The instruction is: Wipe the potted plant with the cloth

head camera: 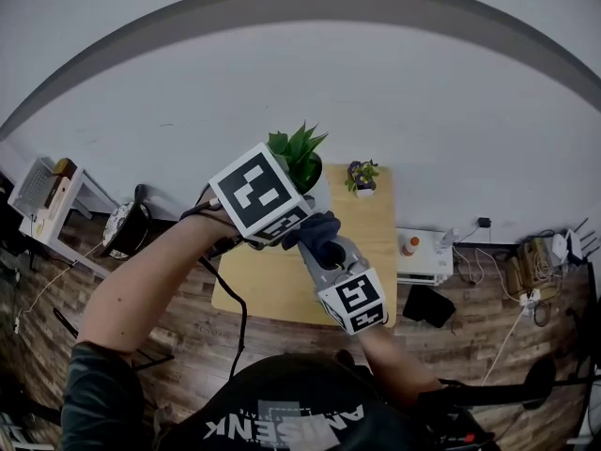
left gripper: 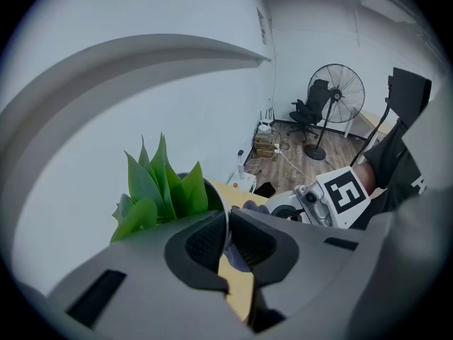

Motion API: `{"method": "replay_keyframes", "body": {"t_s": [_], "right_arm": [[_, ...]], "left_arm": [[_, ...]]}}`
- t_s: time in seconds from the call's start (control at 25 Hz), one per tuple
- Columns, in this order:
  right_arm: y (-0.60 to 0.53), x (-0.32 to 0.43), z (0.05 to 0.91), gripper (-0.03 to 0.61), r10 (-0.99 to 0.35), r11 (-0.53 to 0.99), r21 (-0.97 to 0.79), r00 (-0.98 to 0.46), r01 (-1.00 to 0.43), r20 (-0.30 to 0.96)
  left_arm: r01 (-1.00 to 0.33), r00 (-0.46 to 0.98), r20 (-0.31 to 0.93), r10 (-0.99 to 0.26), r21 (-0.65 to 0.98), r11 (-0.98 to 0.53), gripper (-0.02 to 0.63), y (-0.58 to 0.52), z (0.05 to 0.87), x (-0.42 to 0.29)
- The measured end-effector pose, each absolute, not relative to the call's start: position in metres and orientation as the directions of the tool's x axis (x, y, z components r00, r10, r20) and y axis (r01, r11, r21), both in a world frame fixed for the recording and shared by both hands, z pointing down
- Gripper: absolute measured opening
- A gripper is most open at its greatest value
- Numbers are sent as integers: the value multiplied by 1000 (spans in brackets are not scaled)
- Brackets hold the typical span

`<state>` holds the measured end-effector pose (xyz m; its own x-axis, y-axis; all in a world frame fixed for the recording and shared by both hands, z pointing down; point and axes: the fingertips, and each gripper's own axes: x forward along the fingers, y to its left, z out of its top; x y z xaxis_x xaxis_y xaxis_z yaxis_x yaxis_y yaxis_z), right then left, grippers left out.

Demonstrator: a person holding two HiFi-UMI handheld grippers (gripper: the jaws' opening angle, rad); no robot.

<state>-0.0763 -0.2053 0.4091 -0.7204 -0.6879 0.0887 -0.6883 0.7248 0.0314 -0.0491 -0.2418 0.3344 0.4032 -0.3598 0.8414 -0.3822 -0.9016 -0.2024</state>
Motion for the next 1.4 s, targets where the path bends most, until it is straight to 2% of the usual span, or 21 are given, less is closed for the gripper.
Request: {"method": "replay_keyframes", "body": {"t_s": [0.32,0.64,0.88,1.16,1.4], "right_arm": [[-206,-67,432,52,-714,693,-25,-690,-721,117],[-184,-106,372,52,-677,734,43,-735,-678,-35],[-188,-121,350,52,-672,729,87,-734,-679,-99],[-202,-124,355,52,-713,697,2,-693,-717,-106],[-207,-105,383,52,-742,670,-31,-668,-742,-49]], "left_arm": [[-393,427,831,-357,-185,-901,25,-240,328,-45],[-392,430,833,-348,-175,-903,25,-239,328,-44],[-388,443,828,-343,-168,-906,25,-236,332,-43],[-416,452,826,-336,-138,-899,25,-238,338,-48],[-417,459,817,-348,-148,-897,25,-240,333,-50]]}}
